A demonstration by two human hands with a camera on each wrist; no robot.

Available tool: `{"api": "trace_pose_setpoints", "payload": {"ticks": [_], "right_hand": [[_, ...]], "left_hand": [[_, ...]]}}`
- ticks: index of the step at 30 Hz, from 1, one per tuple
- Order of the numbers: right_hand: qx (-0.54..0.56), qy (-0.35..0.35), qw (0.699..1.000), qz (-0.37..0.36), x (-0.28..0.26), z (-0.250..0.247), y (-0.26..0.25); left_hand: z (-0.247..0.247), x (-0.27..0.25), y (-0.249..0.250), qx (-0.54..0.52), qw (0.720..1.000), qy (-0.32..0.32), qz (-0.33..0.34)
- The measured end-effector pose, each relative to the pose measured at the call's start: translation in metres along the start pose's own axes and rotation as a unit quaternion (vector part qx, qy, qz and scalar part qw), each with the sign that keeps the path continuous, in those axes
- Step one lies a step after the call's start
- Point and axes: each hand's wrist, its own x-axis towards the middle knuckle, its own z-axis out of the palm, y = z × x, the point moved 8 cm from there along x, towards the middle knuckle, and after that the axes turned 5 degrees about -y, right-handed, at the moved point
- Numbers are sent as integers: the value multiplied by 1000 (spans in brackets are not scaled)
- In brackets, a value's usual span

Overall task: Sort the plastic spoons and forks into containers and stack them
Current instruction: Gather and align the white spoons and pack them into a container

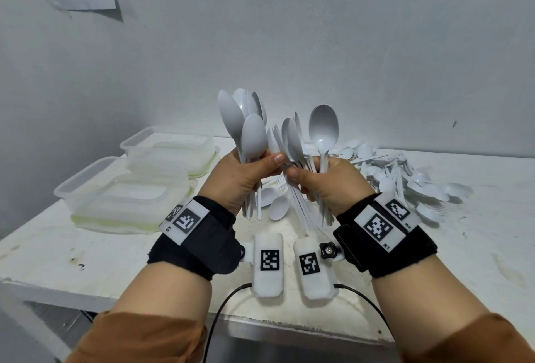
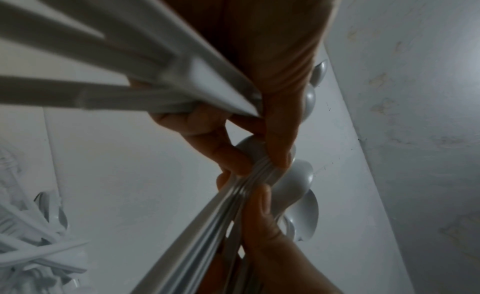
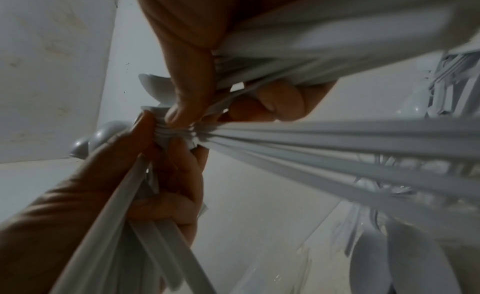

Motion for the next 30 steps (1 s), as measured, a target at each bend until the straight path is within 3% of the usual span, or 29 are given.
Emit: {"api": "trace_pose_setpoints", "payload": {"ticks": [9,17,30], "right_hand": [[26,15,1000,-6,5,-2,2],[-29,-5,1000,2,9,4,0],[-22,-40,999,23,7,14,-1]], "left_hand": [[-10,0,1,3,999,34,14],[-12,6,1,16,999,18,28],[-11,7,-3,-8,1000,3,23]]}}
